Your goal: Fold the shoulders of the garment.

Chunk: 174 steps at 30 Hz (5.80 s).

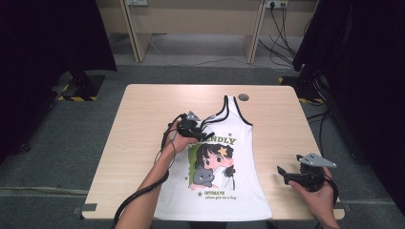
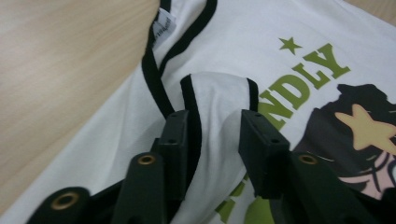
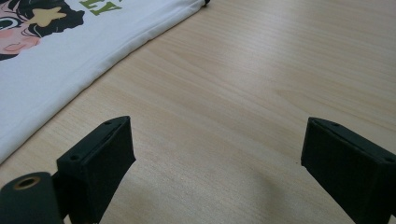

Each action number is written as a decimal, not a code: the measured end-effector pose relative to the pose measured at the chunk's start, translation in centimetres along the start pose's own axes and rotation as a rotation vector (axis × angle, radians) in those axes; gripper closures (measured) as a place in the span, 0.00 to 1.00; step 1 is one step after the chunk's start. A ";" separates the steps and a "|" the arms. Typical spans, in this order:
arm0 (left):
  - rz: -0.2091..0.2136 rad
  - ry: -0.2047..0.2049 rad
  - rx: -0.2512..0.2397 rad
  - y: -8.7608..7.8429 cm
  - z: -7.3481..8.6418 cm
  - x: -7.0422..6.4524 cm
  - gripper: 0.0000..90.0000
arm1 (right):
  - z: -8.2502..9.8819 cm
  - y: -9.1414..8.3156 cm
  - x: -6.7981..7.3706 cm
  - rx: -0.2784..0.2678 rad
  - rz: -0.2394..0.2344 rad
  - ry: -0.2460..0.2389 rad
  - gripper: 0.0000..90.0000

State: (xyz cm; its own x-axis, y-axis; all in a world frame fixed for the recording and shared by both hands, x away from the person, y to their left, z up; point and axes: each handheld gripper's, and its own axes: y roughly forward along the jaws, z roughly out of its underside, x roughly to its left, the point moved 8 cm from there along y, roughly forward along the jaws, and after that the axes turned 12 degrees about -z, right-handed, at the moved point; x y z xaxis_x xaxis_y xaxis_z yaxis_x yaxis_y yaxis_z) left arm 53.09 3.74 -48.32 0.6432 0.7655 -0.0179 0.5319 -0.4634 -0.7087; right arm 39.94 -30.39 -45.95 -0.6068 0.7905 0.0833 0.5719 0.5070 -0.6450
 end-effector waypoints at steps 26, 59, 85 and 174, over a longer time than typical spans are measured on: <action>0.057 0.145 -0.031 -4.9 3.7 -3.1 0.78 | 0.0 0.1 0.0 0.008 0.003 0.001 0.11; 0.019 0.346 -0.023 -5.7 1.6 -4.1 0.55 | 0.1 0.2 0.1 0.016 0.006 -0.003 0.11; 0.009 0.449 -0.027 -7.5 5.1 -5.3 0.91 | 0.1 0.2 0.1 0.018 0.006 -0.002 0.11; -0.193 -0.279 -0.300 -16.4 8.0 4.9 0.12 | -1.0 0.0 0.3 -0.019 -0.005 -0.002 0.10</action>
State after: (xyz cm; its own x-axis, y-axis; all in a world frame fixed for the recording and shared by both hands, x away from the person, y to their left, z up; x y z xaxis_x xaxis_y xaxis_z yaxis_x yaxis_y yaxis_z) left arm 43.13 18.69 -42.47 0.3648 0.9228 -0.1241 0.7905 -0.3773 -0.4825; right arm 40.30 -29.86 -45.17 -0.6111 0.7871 0.0846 0.5791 0.5174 -0.6300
